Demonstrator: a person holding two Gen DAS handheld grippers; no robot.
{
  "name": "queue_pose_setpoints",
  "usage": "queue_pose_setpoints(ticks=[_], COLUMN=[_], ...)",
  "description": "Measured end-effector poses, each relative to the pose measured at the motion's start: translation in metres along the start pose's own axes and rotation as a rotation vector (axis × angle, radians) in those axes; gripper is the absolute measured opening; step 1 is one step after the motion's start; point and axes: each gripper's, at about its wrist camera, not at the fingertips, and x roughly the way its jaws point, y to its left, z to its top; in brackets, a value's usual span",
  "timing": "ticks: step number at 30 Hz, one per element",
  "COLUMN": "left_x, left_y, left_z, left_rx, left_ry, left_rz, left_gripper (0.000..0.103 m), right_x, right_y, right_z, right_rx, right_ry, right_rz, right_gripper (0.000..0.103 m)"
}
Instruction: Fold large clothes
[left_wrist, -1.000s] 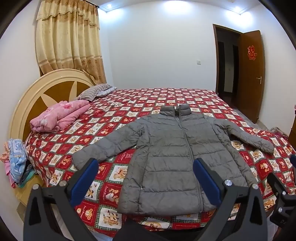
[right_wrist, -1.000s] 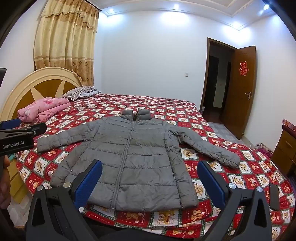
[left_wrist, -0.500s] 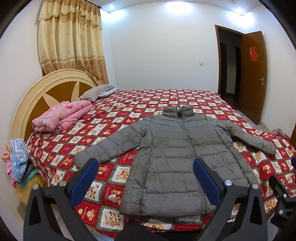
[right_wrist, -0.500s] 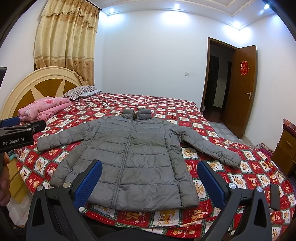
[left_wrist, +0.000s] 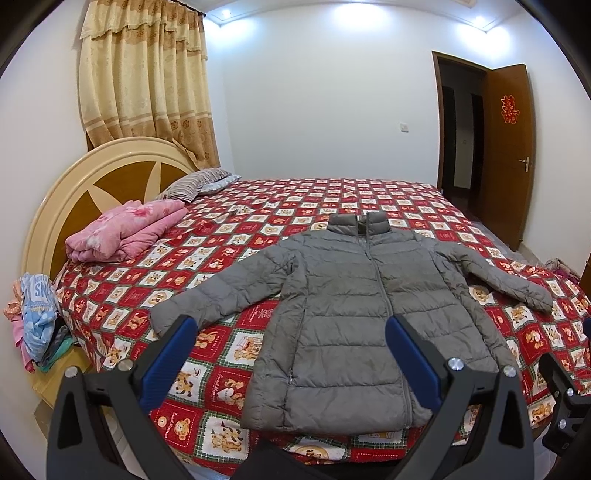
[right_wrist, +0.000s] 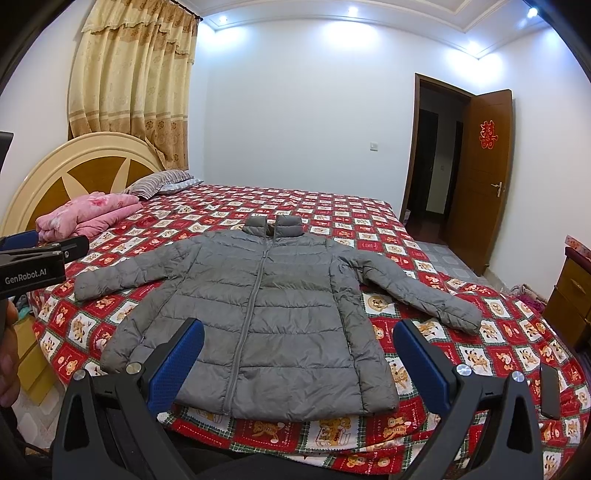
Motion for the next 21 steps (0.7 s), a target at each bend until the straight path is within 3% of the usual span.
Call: queue_pose_setpoints(ticks=[21], left_x=[-0.0003], left_y=[0.0035], left_z=[0.0004], left_rx=[-0.001], left_ry=[-0.004], left_rz=[0.003], left_gripper=[0.103], right_x=[0.0], right_y=[-0.0003], right_z=[-0.0003], right_rx=[0.001], right_ry=[0.003], right_rz=[0.003], right_gripper=[0.102])
